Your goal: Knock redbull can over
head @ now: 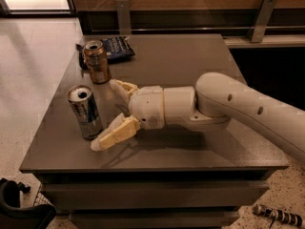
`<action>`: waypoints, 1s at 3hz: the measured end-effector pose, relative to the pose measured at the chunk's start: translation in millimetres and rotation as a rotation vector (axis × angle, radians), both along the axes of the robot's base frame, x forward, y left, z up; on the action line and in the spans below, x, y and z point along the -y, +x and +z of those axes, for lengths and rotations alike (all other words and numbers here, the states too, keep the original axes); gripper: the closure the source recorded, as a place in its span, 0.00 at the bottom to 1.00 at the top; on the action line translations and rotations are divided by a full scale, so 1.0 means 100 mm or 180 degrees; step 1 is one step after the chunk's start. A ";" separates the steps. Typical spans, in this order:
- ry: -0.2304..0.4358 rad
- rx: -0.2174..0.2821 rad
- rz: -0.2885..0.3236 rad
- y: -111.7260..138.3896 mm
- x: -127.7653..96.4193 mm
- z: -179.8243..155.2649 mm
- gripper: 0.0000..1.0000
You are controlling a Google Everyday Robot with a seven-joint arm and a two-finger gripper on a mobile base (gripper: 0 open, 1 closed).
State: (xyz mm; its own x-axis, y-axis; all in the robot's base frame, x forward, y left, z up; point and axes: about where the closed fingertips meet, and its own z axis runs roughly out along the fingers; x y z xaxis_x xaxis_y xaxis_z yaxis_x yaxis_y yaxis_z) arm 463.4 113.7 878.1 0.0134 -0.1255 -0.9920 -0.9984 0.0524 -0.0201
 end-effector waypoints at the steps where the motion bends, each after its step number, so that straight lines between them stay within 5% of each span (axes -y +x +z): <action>1: 0.0109 0.0006 0.0047 -0.04 -0.10 -0.01 0.00; 2: 0.0145 0.0005 0.0127 -0.07 -0.21 -0.03 0.00; 3: 0.0145 0.0008 0.0139 -0.08 -0.22 -0.02 0.15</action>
Offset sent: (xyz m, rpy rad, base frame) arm -0.0075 0.0281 -0.0057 0.0587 0.0015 0.0584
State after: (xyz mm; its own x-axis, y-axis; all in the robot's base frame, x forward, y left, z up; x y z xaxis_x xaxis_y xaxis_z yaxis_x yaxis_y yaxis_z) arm 455.6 136.1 876.1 0.0204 -0.0795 -0.9966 -0.9997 0.0096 -0.0213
